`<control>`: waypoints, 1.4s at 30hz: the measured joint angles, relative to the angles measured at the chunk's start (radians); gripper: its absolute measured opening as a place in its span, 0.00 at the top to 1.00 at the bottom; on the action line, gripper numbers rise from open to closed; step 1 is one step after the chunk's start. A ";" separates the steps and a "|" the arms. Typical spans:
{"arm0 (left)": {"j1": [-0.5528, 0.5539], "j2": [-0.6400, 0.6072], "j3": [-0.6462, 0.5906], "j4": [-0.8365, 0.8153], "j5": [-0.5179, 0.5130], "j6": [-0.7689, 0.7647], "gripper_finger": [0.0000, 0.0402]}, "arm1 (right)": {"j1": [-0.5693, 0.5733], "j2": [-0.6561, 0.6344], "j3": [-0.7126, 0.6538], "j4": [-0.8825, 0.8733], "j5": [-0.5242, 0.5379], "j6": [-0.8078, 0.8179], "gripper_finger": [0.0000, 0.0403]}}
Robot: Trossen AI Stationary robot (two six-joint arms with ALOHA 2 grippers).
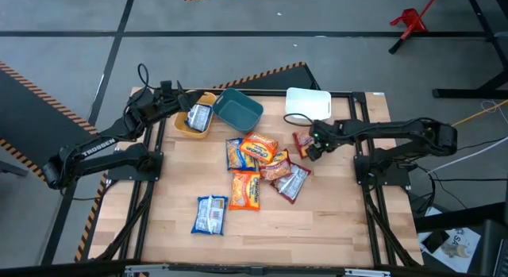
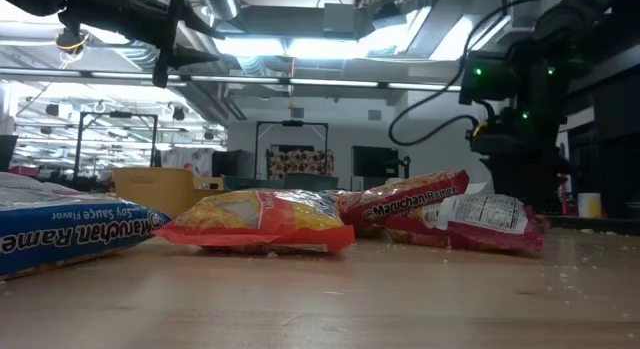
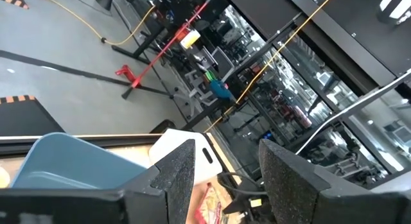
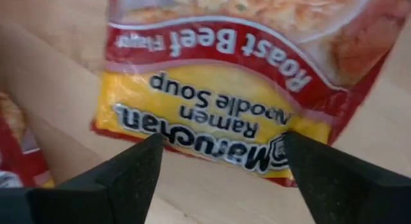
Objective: Sort Maruchan noodles
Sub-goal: Put the top right red bag into the blue bin
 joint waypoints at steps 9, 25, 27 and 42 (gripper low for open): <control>0.000 0.000 0.000 0.000 0.003 -0.007 0.59 | -0.002 0.000 -0.022 0.021 -0.023 0.028 0.60; 0.000 0.000 0.000 0.000 0.003 -0.010 0.59 | 0.014 -0.001 0.114 0.034 -0.078 0.003 1.00; 0.000 0.000 0.000 0.001 0.003 -0.010 0.59 | 0.015 -0.002 0.165 0.035 -0.079 -0.002 1.00; 0.000 0.000 0.000 0.000 0.015 -0.002 0.59 | 0.013 -0.003 0.351 -0.283 -0.098 -0.522 0.67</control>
